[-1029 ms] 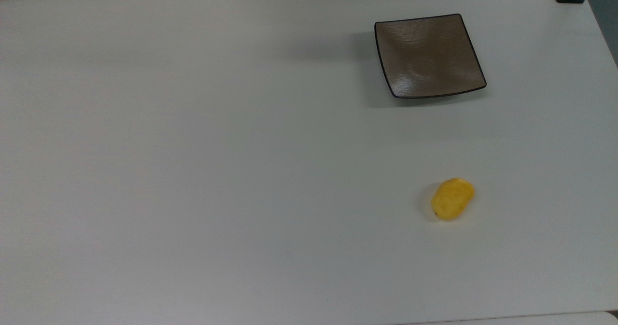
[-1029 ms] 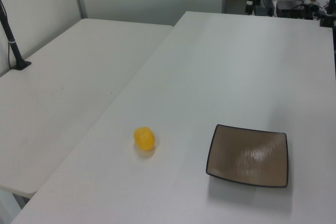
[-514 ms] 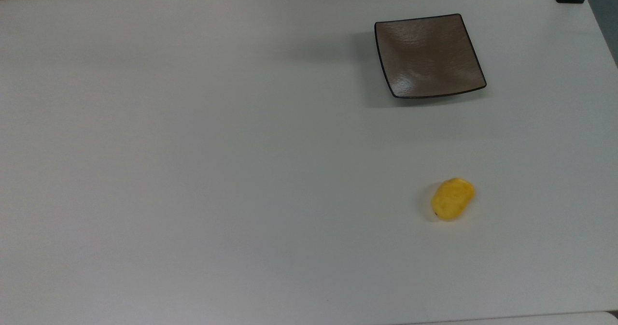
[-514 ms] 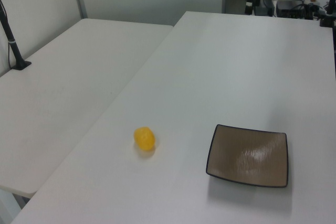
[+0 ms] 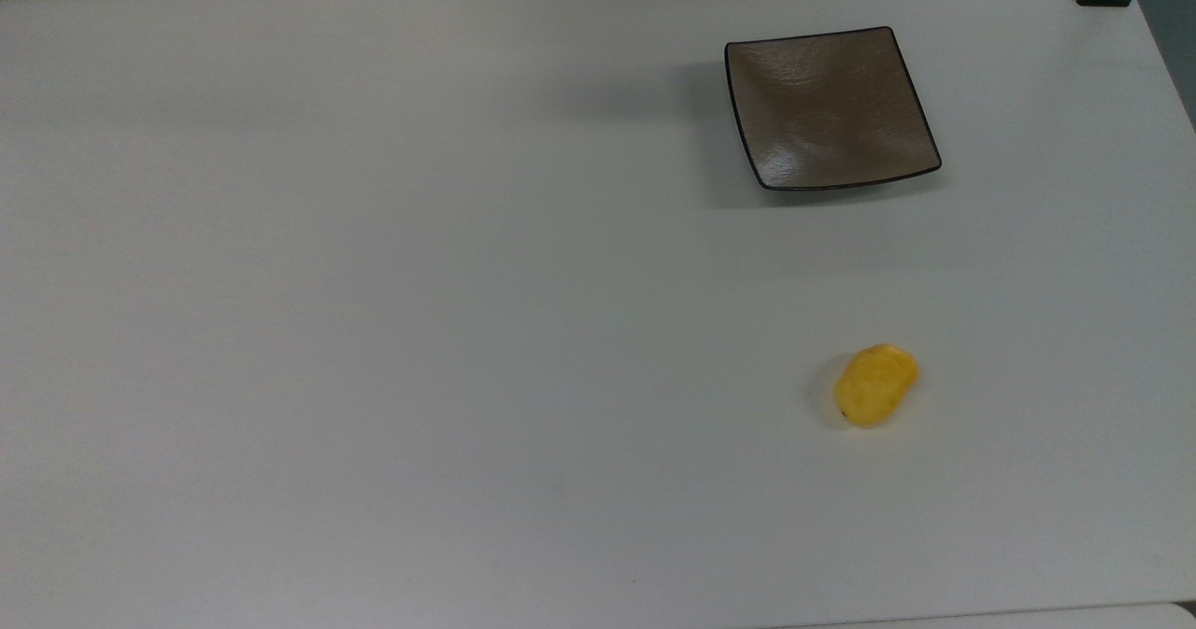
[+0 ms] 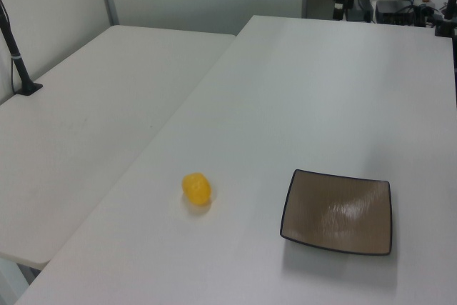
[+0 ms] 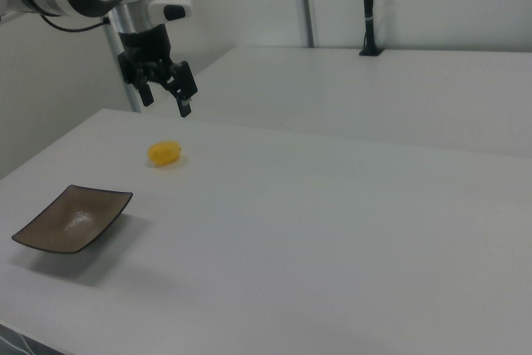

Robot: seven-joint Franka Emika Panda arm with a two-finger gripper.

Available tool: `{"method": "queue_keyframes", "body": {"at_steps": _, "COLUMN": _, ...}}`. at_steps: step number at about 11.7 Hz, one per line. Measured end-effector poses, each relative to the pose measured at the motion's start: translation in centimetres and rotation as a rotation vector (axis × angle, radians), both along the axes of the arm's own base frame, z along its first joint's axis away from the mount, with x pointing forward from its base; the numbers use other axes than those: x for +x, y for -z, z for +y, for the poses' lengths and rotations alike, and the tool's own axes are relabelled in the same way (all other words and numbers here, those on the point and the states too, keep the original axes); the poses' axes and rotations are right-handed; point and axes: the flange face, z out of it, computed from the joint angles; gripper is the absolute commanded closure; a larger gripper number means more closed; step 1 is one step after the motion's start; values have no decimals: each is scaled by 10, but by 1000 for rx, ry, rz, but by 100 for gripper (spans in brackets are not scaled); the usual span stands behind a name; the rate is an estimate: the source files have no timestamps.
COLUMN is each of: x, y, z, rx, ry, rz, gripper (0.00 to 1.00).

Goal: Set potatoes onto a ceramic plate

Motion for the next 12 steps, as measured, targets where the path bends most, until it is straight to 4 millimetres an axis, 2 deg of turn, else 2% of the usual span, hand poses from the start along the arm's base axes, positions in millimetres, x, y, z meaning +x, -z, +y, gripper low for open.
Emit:
{"method": "queue_keyframes", "body": {"at_steps": 3, "x": 1, "y": 1, "z": 12, "rx": 0, "ry": -21, "rz": -3, "gripper": 0}}
{"method": "queue_keyframes", "body": {"at_steps": 5, "x": 6, "y": 4, "z": 38, "rx": 2, "ry": -65, "rz": -7, "gripper": 0}}
{"method": "queue_keyframes", "body": {"at_steps": 9, "x": 29, "y": 3, "z": 111, "rx": 27, "ry": -23, "rz": -30, "gripper": 0}}
{"method": "queue_keyframes", "body": {"at_steps": 12, "x": 45, "y": 5, "z": 167, "rx": 63, "ry": 115, "rz": -37, "gripper": 0}}
